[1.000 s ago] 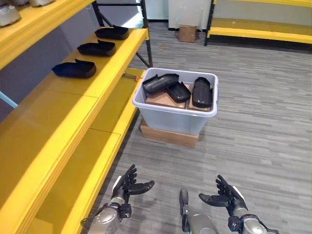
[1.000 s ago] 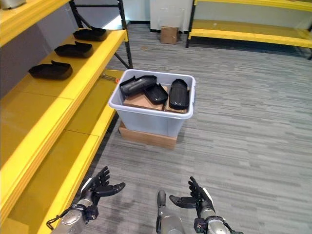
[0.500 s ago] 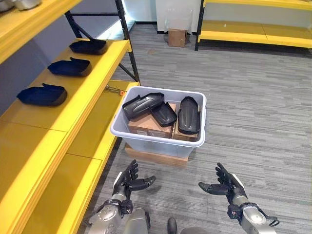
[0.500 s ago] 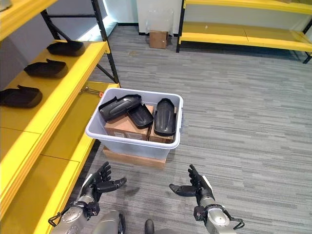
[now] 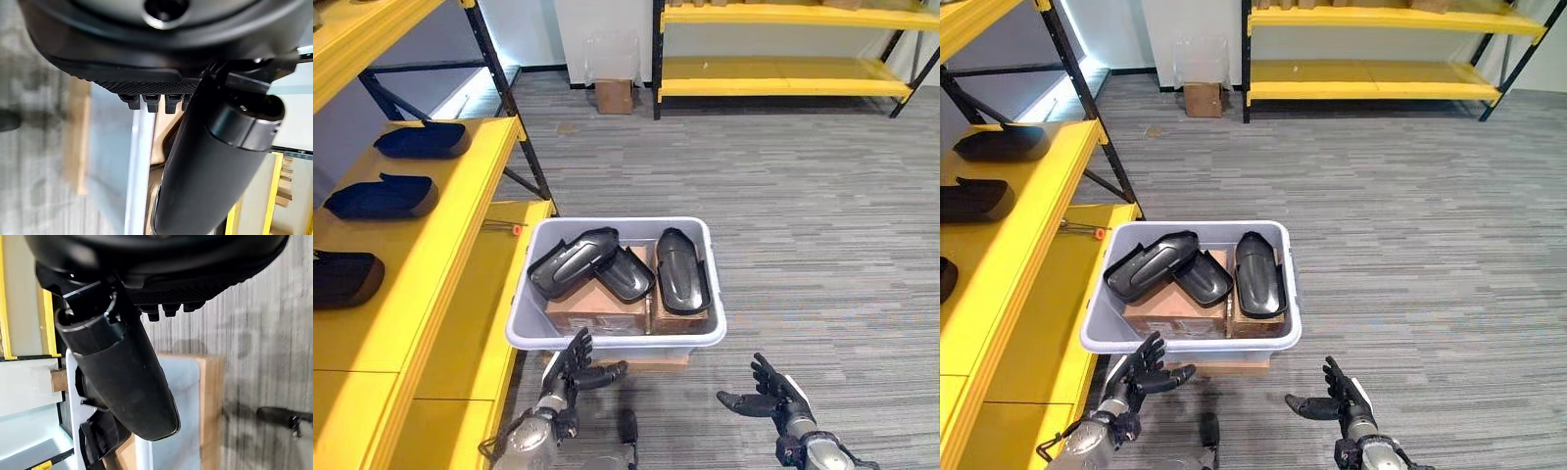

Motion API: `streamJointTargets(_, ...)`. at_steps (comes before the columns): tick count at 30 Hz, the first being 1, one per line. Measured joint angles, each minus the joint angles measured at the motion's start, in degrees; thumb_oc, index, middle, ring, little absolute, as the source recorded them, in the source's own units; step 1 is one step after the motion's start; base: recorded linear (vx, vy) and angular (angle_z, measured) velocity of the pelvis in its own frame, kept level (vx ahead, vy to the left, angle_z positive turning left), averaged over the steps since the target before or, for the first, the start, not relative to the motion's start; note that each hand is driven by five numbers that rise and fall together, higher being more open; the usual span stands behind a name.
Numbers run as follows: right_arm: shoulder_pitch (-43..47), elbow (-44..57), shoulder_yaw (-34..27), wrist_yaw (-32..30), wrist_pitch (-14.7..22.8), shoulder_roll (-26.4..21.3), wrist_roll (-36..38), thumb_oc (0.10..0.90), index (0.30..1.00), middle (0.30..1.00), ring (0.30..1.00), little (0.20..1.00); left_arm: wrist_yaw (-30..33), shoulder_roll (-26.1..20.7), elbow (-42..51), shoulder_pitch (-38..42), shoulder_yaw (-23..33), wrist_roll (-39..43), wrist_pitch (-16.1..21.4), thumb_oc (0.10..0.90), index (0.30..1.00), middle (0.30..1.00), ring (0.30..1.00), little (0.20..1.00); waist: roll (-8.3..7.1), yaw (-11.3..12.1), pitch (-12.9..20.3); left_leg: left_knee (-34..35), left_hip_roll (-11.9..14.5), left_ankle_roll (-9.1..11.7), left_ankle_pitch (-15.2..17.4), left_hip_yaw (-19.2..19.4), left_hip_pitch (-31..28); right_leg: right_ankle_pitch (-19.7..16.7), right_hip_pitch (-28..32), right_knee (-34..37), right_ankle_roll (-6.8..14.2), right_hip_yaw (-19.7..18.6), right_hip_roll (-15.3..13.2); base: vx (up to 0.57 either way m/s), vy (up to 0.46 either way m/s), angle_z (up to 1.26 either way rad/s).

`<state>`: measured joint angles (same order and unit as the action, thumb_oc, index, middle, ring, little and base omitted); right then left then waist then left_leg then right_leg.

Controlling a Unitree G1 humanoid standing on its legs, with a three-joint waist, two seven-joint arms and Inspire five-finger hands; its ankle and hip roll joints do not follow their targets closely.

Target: Move parts from the plastic box to the shelf.

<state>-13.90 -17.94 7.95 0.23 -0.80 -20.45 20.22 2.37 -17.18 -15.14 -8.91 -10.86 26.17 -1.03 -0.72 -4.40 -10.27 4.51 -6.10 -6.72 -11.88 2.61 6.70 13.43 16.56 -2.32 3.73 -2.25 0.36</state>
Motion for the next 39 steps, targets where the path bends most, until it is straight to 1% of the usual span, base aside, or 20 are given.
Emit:
streamJointTargets(1, 0.6, 0.1, 0.3, 0.0, 0.0, 0.2, 0.0, 0.9, 1.0, 1.0, 1.0, 1.0, 0.1, -0.1, 0.0, 0.6, 0.1, 0.0, 0.0, 0.9, 1.0, 1.0, 1.0, 1.0, 0.19, 0.0, -0.1, -0.1, 0.1, -0.7, 0.6, -0.1, -0.5, 0.9, -0.5, -1.6, 0.9, -0.1, -0.3, 0.15, 0.16, -0.08)
streamJointTargets(3, 1.2, 0.6, 0.6, 0.6, 0.1, 0.2, 0.0, 0.9, 1.0, 1.0, 1.0, 1.0, 1.1, 0.0, -0.1, 0.9, 0.1, 0.0, 0.1, 0.9, 1.0, 1.0, 1.0, 1.0, 0.49, 0.6, 0.2, -0.2, 0.0, -1.8, 1.5, 0.3, -1.0, 2.4, -1.6, -2.1, 0.7, 0.0, -1.5, 0.14, 0.148, -0.15)
streamJointTargets(5, 2.7, 1.6, 0.6, 0.5, 0.1, 0.3, -0.1, 0.9, 1.0, 1.0, 1.0, 1.0, 1.2, -0.2, -0.1, 1.3, 0.5, 0.0, 0.2, 0.9, 1.0, 1.0, 1.0, 1.0, 0.35, 1.1, 0.1, -0.2, -0.4, -1.0, 2.0, 1.1, -0.4, 2.1, -3.3, -0.5, 0.9, -0.1, -4.0, 0.11, 0.137, -0.11)
streamJointTargets(10, 2.8, 1.9, 0.5, 0.5, 0.1, 0.1, -2.1, 0.9, 1.0, 1.0, 1.0, 1.0, 1.2, -0.5, -0.1, -0.4, 0.3, 0.0, 0.1, 0.9, 1.0, 1.0, 1.0, 1.0, -0.24, 1.6, 0.8, -0.5, -0.1, 1.7, 4.2, 3.2, 1.0, 2.0, -6.4, -3.4, -2.3, 0.1, -4.3, 0.09, 0.131, -0.06)
streamJointTargets(12, 2.6, 2.0, 0.4, 0.5, -0.1, -0.4, -2.1, 0.9, 1.0, 1.0, 1.0, 1.0, 1.1, -0.5, -0.1, -0.4, 0.2, 0.0, 0.0, 0.9, 1.0, 1.0, 1.0, 1.0, -0.14, 1.4, 0.8, -3.4, 0.4, 1.2, 5.2, 3.9, 3.4, 2.5, -7.5, -5.3, -2.0, 0.1, -3.9, 0.03, 0.088, 0.02)
streamJointTargets(14, 2.3, 1.9, 0.6, 0.6, -0.9, -0.3, -2.1, 0.9, 1.0, 1.0, 1.0, 1.0, 1.2, -0.7, -0.4, -1.0, 0.1, 0.0, -0.3, 0.9, 1.0, 1.0, 1.0, 1.0, 0.45, 1.0, 0.8, -2.9, 1.2, 0.7, 4.2, 2.9, 2.0, 2.6, -11.2, -14.7, -1.0, -0.1, -2.3, 0.01, 0.084, -0.03)
streamJointTargets(15, 1.8, 1.9, 0.7, 0.6, -0.9, -0.1, -2.1, 0.9, 1.0, 1.0, 1.0, 1.0, 1.2, -1.3, -0.3, -1.1, -0.1, 0.0, -0.3, 0.9, 1.0, 1.0, 1.0, 1.0, 0.43, 0.5, 0.7, -1.9, 1.5, -0.3, 3.9, 2.3, 0.2, 3.5, -13.7, -21.1, 0.6, -0.4, -2.4, 0.04, 0.109, 0.16)
streamJointTargets(16, 1.9, 2.1, 0.9, 0.7, -0.7, -0.1, -2.1, 0.9, 1.0, 1.0, 1.0, 1.0, 1.2, -2.1, -0.2, -1.0, -0.2, 0.0, -0.2, 0.9, 1.0, 1.0, 1.0, 1.0, 0.62, 0.1, 0.6, -1.5, 1.5, -0.4, 3.9, 1.8, -0.2, 4.2, -16.5, -26.2, 1.0, 0.1, -2.4, 0.04, 0.064, 0.13)
streamJointTargets(17, 2.1, 2.4, 0.8, 0.7, -0.7, -0.1, -2.1, 0.9, 1.0, 1.0, 1.0, 1.0, 1.2, -2.6, -0.1, -0.9, -0.2, 0.0, -0.2, 0.9, 1.0, 1.0, 1.0, 1.0, 0.47, 0.0, 0.7, -0.9, 1.6, -0.4, 3.9, 1.8, -0.5, 4.4, -18.4, -27.4, 1.4, 0.8, -2.7, 0.1, 0.015, 0.06)
streamJointTargets(20, 2.9, 2.5, 0.9, 0.7, -0.7, -0.1, -2.0, 0.9, 1.0, 1.0, 1.0, 1.0, 1.4, -3.2, -0.1, -1.0, 0.0, 0.0, -0.2, 0.9, 1.0, 1.0, 1.0, 1.0, 1.84, -0.1, 0.2, 0.1, 2.4, -0.3, 3.8, 2.2, -1.3, 4.5, -22.4, -23.1, 0.5, 2.1, -2.6, 0.08, -0.022, -0.05)
streamJointTargets(21, 2.7, 2.5, 1.2, 0.8, -0.7, -0.1, -2.0, 0.9, 1.0, 1.0, 1.0, 1.0, 1.6, -3.4, 0.0, -1.4, 0.1, 0.0, -0.2, 0.9, 1.0, 1.0, 1.0, 1.0, 2.09, 0.2, 0.0, 0.0, 2.9, -0.2, 3.8, 3.2, -1.8, 2.9, -22.6, -18.2, 0.0, 2.8, -2.6, 0.04, -0.054, -0.01)
streamJointTargets(22, 2.5, 2.5, 1.6, 0.8, -0.7, -0.1, -2.0, 0.9, 1.0, 1.0, 1.0, 1.0, 1.9, -3.8, 0.0, -1.8, 0.1, 0.0, -0.2, 0.9, 1.0, 1.0, 1.0, 1.0, 1.8, 0.3, 0.1, -0.2, 2.8, -0.1, 3.8, 3.4, -2.3, -0.6, -23.0, -16.3, -0.7, 3.2, -2.7, 0.06, -0.092, -0.11)
streamJointTargets(23, 2.6, 2.5, 1.8, 0.8, -0.7, -0.1, -2.1, 0.9, 1.0, 1.0, 1.0, 1.0, 1.9, -3.9, 0.1, -2.4, 0.3, 0.0, -0.1, 0.9, 1.0, 1.0, 1.0, 1.0, 1.93, 0.7, 0.1, 0.1, 3.3, 0.4, 4.0, 3.4, -2.5, -3.3, -22.8, -14.2, -1.2, 4.3, -2.6, 0.05, -0.091, -0.21)
streamJointTargets(25, 2.7, 2.5, 1.9, 1.1, -0.7, -0.1, -2.1, 0.9, 1.0, 1.0, 1.0, 1.0, 1.9, -3.8, 0.0, -3.3, 0.8, 0.0, -0.1, 0.9, 1.0, 1.0, 1.0, 1.0, 2.22, 1.3, 0.0, 0.1, 4.3, 1.6, 3.8, 3.4, -2.0, -6.2, -21.5, -10.1, -1.1, 4.3, -1.8, 0.04, -0.096, -0.24)
streamJointTargets(26, 1.6, 2.5, 1.8, 1.0, -0.8, -0.1, -2.1, 0.9, 1.0, 1.0, 1.0, 1.0, 1.9, -3.6, -0.4, -3.8, 0.7, 0.0, -0.3, 0.9, 1.0, 1.0, 1.0, 1.0, 2.18, 1.2, -0.1, 0.1, 5.1, 2.7, 3.4, 3.0, -2.4, -8.4, -18.8, -6.0, -1.5, 4.5, -0.7, 0.04, -0.103, -0.03)
streamJointTargets(29, -0.5, 2.5, 1.5, 1.0, -0.8, -0.5, -2.1, 0.9, 1.0, 1.0, 1.0, 1.0, 1.7, -2.5, -0.2, -5.2, 0.9, 0.0, -0.3, 0.9, 1.0, 1.0, 1.0, 1.0, 1.75, 1.4, 0.2, 0.3, 6.0, 4.3, 3.9, 2.8, -4.2, -9.3, -15.7, -2.3, -2.3, 4.9, 0.1, 0.03, -0.083, 0.0)
streamJointTargets(33, -1.7, 2.5, 0.2, 0.9, -0.8, -0.7, -2.1, 0.9, 1.0, 1.0, 1.0, 1.0, 0.7, -1.7, 0.0, -5.4, 0.3, 0.0, -0.3, 0.9, 1.0, 1.0, 1.0, 1.0, 1.65, -0.1, 0.3, 0.1, 6.2, 4.8, 3.6, 1.3, -4.2, -10.4, -13.5, -0.1, -3.4, 6.7, 0.7, 0.01, -0.143, 0.19)
streamJointTargets(37, -1.6, 2.5, 0.2, 1.0, -0.8, -0.7, -2.1, 0.9, 1.0, 1.0, 1.0, 1.0, 0.7, -1.7, 0.0, -5.0, 0.1, 0.0, -0.3, 0.9, 1.0, 1.0, 1.0, 1.0, 1.51, -0.1, 0.4, 0.0, 6.6, 5.8, 3.2, 0.0, -4.0, -10.2, -12.8, 0.7, -3.9, 7.7, 1.4, -0.07, -0.166, 0.2)
streamJointTargets(38, -1.5, 2.5, 0.3, 1.0, -0.7, -0.7, -2.0, 0.9, 1.0, 1.0, 1.0, 1.0, 0.7, -1.8, 0.0, -5.3, 0.2, 0.0, -0.3, 0.9, 1.0, 1.0, 1.0, 1.0, 1.44, 0.3, 0.3, -1.1, 6.7, 6.7, 2.8, -0.3, -3.3, -10.0, -13.1, 0.0, -4.2, 7.9, 1.9, -0.09, -0.119, 0.26)
streamJointTargets(39, -1.4, 2.5, 0.3, 1.1, -0.7, -0.6, -2.0, 0.9, 1.0, 1.0, 1.0, 1.0, 0.7, -1.9, 0.0, -4.3, 0.2, 0.0, -0.3, 0.9, 1.0, 1.0, 1.0, 1.0, 0.77, -0.1, 0.2, -2.4, 6.4, 8.1, 2.4, -1.0, -2.3, -9.7, -13.2, 0.0, -5.2, 9.2, 1.1, -0.09, -0.118, 0.36)
